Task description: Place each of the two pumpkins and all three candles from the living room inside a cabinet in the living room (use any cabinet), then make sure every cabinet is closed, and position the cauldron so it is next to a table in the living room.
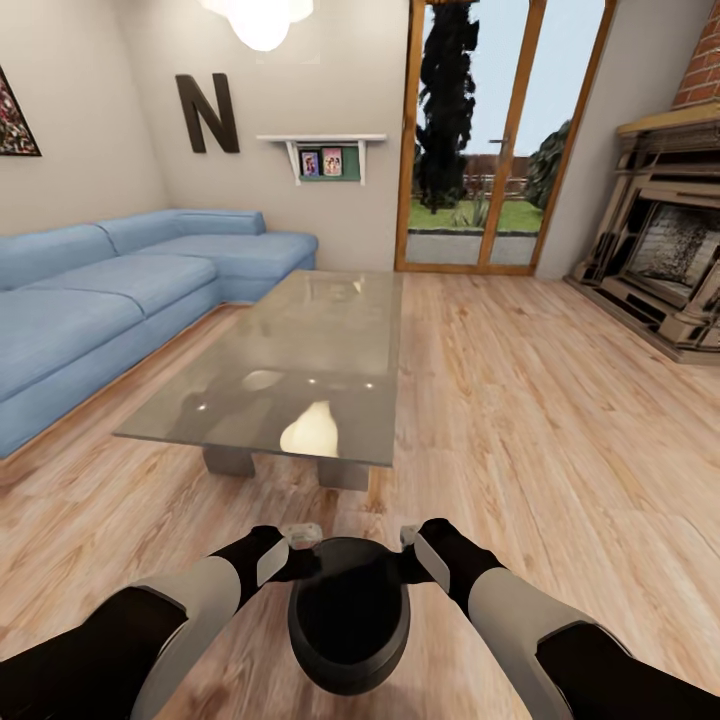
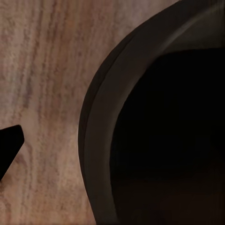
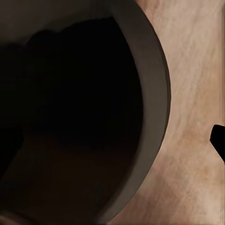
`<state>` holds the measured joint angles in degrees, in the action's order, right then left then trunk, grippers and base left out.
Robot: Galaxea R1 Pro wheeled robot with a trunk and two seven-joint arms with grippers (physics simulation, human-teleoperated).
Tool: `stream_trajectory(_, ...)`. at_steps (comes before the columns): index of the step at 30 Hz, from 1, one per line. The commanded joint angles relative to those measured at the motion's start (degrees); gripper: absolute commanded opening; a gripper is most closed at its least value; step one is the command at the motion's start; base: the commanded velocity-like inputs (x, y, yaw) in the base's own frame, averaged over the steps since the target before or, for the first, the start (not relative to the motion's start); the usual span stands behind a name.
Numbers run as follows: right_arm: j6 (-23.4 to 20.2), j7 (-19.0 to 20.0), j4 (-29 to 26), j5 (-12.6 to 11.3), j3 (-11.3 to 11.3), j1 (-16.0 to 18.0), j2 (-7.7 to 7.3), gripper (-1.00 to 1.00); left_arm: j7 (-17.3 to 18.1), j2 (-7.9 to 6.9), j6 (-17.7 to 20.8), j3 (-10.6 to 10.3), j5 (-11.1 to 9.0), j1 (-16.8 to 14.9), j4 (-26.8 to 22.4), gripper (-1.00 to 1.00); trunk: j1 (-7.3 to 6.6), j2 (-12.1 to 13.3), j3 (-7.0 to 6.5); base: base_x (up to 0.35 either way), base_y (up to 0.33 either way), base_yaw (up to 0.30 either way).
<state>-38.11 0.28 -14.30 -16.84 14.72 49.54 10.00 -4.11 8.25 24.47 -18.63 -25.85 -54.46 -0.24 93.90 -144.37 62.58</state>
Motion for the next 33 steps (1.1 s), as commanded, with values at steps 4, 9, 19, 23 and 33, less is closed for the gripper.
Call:
stream_trajectory(4,-0.2,0.0,0.0,0.0,0.1,0.0,0.00,1.00,-0.3,0.01,0.2,-0.4,-0.6,0.0,0.0,1.00,-0.06,0.0,-0.40,0.000,0.000,0.000)
stream_trajectory(9,-0.2,0.1,0.0,0.0,0.1,0.0,0.00,1.00,-0.3,0.01,0.2,-0.4,-0.6,0.0,0.0,1.00,-0.06,0.0,-0.40,0.000,0.000,0.000)
stream_trajectory(19,-0.2,0.0,0.0,0.0,0.1,0.0,0.00,1.00,-0.4,0.01,0.3,-0.4,-0.6,0.0,0.0,1.00,-0.32,0.1,-2.61,0.000,0.000,0.000)
stream_trajectory(23,-0.2,0.0,0.0,0.0,0.1,0.0,0.00,1.00,-0.4,-0.06,0.4,-0.4,-0.6,0.0,0.1,1.00,-0.42,0.2,-3.50,0.000,0.000,0.000)
stream_trajectory(33,-0.2,0.0,0.0,0.0,0.1,0.0,0.00,1.00,-0.4,-0.13,0.5,-0.3,-0.7,0.0,2.0,1.00,-0.68,0.3,-5.72,-0.003,0.000,0.000)
